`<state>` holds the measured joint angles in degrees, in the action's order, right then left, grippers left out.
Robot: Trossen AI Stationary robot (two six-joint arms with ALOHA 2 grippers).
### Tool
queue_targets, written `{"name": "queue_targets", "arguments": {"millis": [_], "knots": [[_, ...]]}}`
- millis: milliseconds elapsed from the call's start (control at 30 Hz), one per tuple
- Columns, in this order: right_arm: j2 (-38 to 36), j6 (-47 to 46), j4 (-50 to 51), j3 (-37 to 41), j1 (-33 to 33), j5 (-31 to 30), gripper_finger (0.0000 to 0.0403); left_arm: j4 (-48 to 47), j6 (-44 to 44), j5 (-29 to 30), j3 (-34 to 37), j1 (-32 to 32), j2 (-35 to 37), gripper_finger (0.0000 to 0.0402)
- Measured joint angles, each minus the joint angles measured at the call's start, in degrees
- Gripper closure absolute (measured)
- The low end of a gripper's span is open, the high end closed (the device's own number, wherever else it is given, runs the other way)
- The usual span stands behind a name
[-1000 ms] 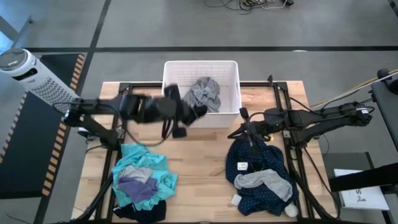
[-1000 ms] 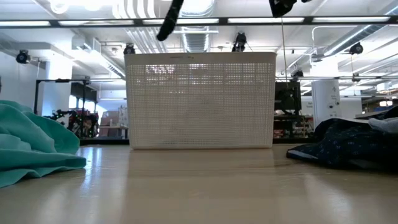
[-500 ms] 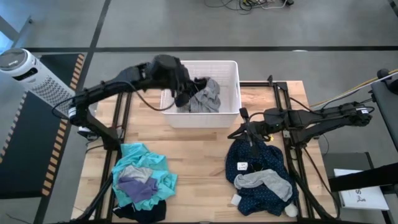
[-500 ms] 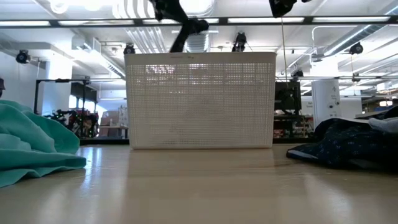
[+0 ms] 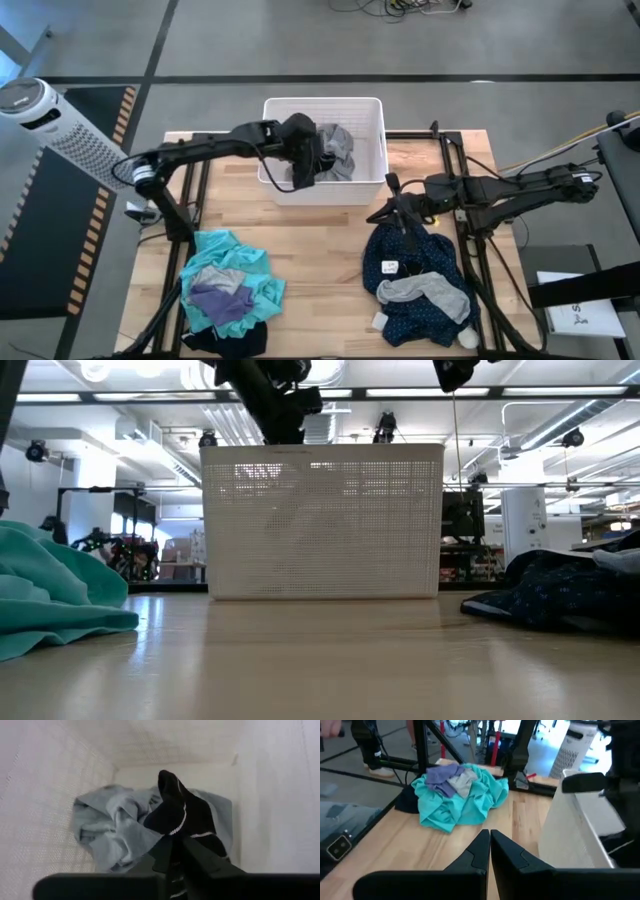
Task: Sort clothes
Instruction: Put the black sock into the white laundry bin, then put the gray sock into the white laundry bin
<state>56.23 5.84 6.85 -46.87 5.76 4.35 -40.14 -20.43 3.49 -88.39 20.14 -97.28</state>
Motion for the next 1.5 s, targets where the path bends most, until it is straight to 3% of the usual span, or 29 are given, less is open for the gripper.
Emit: {"name": "queue_targets", "arguments": {"millis": [167, 400, 533, 767, 967, 1100, 1200, 1500], "knots": [[-0.24, -3.68, 5.45, -3.96, 0.0, -1.4, 0.0388, 0.05, 0.24, -0.04, -1.79, -0.19, 0.53, 0.0323], [-0.26, -7.63, 19.12, -9.34, 1.05, -2.01, 0.0319, -1.06, 1.43, -0.26, -1.94, -1.01, 4.37, 0.0213], [-0.24, -12.26, 27.05, -9.02, 3.29, -6.96, 0.0282, -1.6, 2.08, -2.84, -1.94, -2.64, 7.82, 0.0187], [0.59, -19.19, 32.75, -6.26, 10.1, -8.42, 0.0245, -1.66, 2.09, -2.99, -1.89, -9.34, 14.3, 0.0253], [3.89, -28.4, 36.75, -6.13, 17.56, -8.81, 0.0236, -2.38, 4.56, -2.57, -1.85, -15.2, 18.79, 0.0311], [7.5, -33.67, 37.89, -5.52, 22.8, -8.87, 0.0235, -4.52, 6.12, 2.75, -0.62, -18.07, 21.49, 0.0335], [10.64, -37.0, 38.01, -5.08, 26.53, -8.91, 0.0235, -5.75, 7.7, 8.07, 2.39, -19.56, 23.86, 0.0348], [21.21, -41.47, 35.44, -5.08, 32.73, -8.61, 0.0235, -2.05, 17.99, 9.09, 18.07, -22.92, 36.23, 0.0365]]}}
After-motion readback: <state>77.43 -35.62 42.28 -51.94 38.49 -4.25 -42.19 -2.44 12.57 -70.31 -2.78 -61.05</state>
